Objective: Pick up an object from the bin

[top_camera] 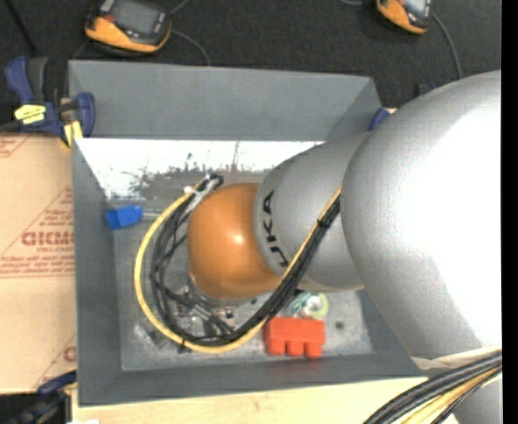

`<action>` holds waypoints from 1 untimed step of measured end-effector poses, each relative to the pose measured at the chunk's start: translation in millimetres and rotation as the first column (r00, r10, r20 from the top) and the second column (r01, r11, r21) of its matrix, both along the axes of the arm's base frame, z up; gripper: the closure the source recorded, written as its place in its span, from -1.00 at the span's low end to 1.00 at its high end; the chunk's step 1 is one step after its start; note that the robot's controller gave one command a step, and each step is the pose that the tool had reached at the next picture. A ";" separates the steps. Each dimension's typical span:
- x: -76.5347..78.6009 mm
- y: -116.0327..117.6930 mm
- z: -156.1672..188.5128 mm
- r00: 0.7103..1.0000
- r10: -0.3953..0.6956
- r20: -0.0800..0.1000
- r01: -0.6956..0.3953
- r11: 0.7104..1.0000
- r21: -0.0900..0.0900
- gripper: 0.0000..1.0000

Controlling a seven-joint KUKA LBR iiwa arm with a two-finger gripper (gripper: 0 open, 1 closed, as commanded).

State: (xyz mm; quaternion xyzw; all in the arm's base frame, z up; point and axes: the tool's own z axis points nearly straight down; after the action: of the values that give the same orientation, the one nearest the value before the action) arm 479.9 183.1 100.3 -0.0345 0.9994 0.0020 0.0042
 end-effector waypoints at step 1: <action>-1.8 -0.3 -1.4 1.000 0.000 -0.005 0.000 1.000 -0.002 -1.00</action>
Offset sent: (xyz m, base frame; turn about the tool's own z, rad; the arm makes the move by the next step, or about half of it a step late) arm 0.0000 0.0000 0.0000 0.0000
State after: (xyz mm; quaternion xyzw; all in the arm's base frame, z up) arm 478.2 182.8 98.9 -0.0345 0.9994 0.0013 0.0014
